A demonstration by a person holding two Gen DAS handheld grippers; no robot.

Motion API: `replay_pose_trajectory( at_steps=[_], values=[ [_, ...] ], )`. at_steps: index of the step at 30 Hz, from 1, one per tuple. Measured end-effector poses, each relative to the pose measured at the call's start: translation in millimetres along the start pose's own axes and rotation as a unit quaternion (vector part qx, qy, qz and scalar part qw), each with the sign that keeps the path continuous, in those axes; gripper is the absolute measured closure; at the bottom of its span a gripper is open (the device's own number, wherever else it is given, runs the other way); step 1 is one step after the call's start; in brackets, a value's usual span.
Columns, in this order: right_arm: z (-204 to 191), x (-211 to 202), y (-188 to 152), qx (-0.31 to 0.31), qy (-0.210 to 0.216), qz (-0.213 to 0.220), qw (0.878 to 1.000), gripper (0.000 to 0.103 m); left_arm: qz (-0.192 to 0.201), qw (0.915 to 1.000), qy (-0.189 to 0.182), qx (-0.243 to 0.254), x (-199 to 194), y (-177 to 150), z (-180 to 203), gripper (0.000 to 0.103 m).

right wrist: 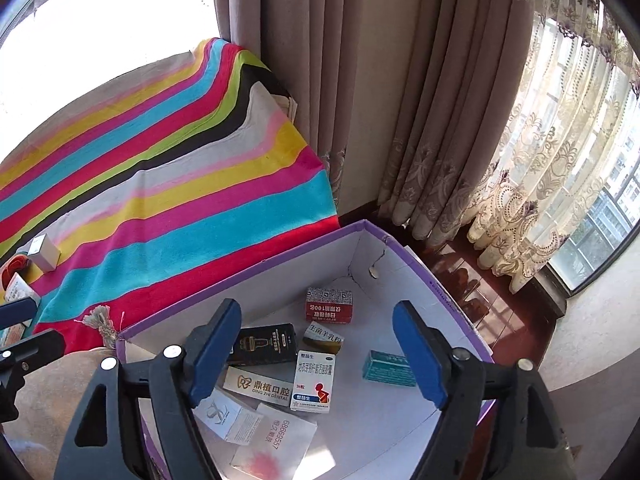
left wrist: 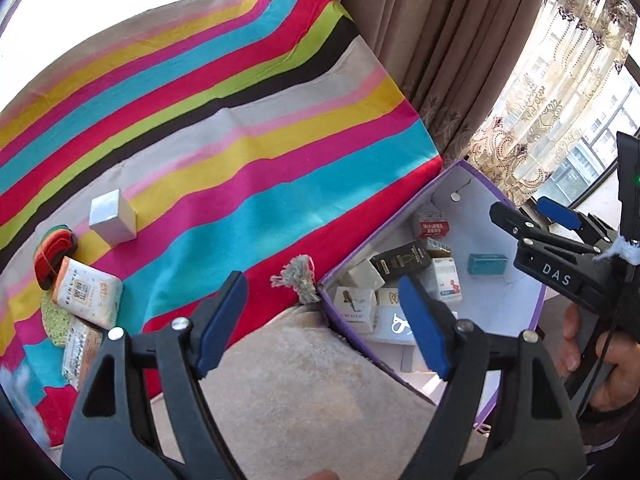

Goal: Organize objects
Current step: 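Carry both boxes into the storage box and open both grippers, then grasp the white printed box with the left gripper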

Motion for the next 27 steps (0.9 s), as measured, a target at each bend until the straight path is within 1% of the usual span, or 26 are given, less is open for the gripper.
replay_pose_trajectory(
  at_steps=[3,4,5,6,7,11,14,16,18,20,21,23,25,27],
  values=[
    [-19,-15,5,-0.026,-0.018,0.037,0.999,0.011,0.032,0.9993,0.009,-0.016,-17,-4,-26,0.021],
    [-26,-20,8,-0.035,-0.019,0.048,0.998,0.007,0.041,0.9988,0.020,-0.019,-22,-7,-36,0.021],
    [-35,-24,9,-0.044,-0.015,0.060,0.997,0.005,0.045,0.9980,0.039,-0.022,-27,-9,-47,0.021],
    [-44,-29,10,-0.054,-0.006,0.071,0.996,0.001,0.047,0.9972,0.051,-0.028,-31,-13,-60,0.021],
    [-55,-32,10,-0.070,0.009,0.076,0.995,0.000,0.045,0.9967,0.056,-0.038,-35,-17,-73,0.021],
    [-102,-36,6,-0.119,0.060,0.060,0.989,0.000,0.027,0.9927,0.074,-0.092,-47,-36,-128,0.021],
    [-134,-36,1,-0.145,0.099,0.046,0.983,0.000,0.023,0.9910,0.067,-0.113,-51,-53,-158,0.021],
    [-155,-36,-2,-0.156,0.127,0.035,0.979,0.000,0.010,0.9893,0.080,-0.122,-51,-63,-173,0.021],
    [-171,-39,-3,-0.164,0.143,0.033,0.975,0.000,-0.009,0.9893,0.087,-0.117,-45,-72,-181,0.021],
    [-187,-42,-5,-0.174,0.152,0.033,0.972,0.000,-0.036,0.9889,0.087,-0.115,-34,-79,-189,0.026],
    [-194,-43,-6,-0.179,0.156,0.031,0.971,0.000,-0.050,0.9877,0.087,-0.121,-28,-82,-194,0.032],
    [-205,-46,-7,-0.188,0.162,0.031,0.968,0.000,-0.086,0.9843,0.089,-0.126,-13,-85,-204,0.035],
    [-216,-48,-9,-0.197,0.165,0.029,0.966,0.000,-0.121,0.9806,0.093,-0.123,1,-87,-212,0.041],
    [-225,-49,-10,-0.206,0.166,0.029,0.964,0.000,-0.141,0.9786,0.088,-0.120,13,-88,-218,0.042]
  ],
)
Point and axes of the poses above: each gripper's, at about its wrist camera, not at the fingertips, and x roughly the way its jaws point, z to its right, y to its top, the point moved 5 cm from there along x, roughly the way its jaws point, and after that the axes turned 9 degrees about -z, right-handed, at the moved point
